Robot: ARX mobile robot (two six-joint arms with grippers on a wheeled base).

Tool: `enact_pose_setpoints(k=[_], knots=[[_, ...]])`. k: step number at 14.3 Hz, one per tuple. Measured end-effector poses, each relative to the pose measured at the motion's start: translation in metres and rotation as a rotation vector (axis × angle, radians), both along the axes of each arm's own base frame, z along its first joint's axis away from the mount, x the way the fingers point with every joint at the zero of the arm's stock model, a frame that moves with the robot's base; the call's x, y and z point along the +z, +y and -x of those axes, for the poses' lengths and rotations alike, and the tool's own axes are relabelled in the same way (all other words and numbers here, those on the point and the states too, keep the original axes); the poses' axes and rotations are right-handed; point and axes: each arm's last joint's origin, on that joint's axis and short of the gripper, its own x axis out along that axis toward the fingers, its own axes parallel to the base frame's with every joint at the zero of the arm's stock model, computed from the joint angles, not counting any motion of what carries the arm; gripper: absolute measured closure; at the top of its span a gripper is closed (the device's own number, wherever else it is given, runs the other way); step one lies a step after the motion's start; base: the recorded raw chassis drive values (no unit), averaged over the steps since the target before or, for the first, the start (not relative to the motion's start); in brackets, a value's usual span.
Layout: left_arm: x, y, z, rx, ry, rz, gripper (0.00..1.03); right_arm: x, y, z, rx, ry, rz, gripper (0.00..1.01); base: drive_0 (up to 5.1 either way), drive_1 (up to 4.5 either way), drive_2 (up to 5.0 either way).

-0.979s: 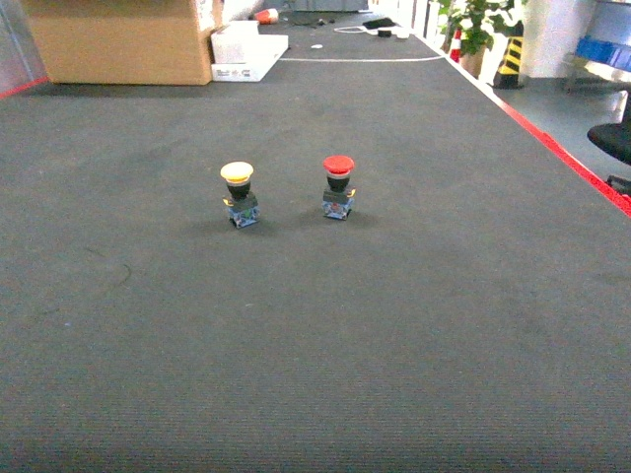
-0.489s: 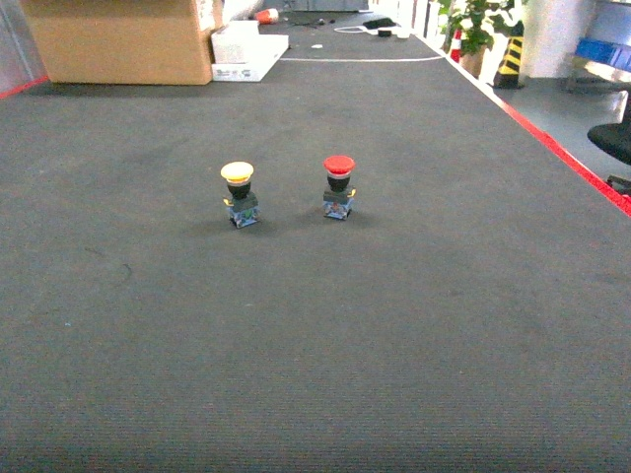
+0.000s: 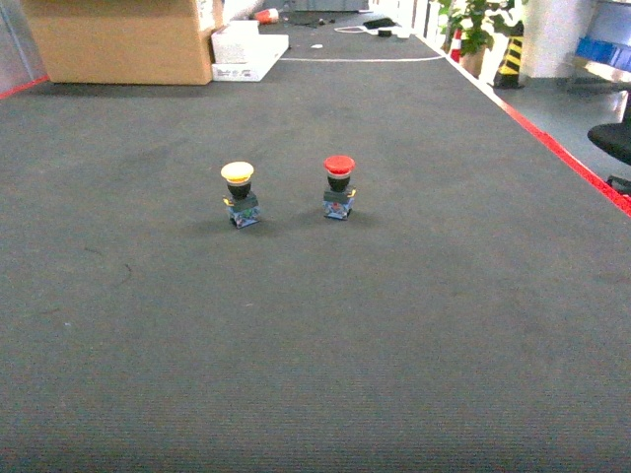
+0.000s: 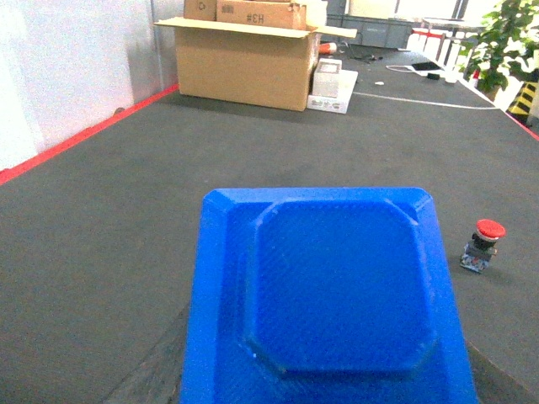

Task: Pick blue part to blue bin on bottom shelf

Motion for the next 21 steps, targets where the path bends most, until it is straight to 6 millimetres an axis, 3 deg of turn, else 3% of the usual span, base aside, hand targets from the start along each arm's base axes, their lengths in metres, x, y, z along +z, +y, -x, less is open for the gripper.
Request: enact_pose_setpoints(k=[11, 21], knots=[[0.0019, 0.0001, 0.0002, -0.002, -0.008, 0.004, 0.6, -0.0003, 0.0, 0.0, 0.0, 0.003, 0.0, 0.03, 0.0, -0.76, 0.8], [0.0017, 0.0, 0.0002, -0.003, -0.007, 0.003, 0.6, 0.0, 0.0, 0.0, 0.0, 0.0, 0.0, 0.03, -1.3, -1.3, -1.3]])
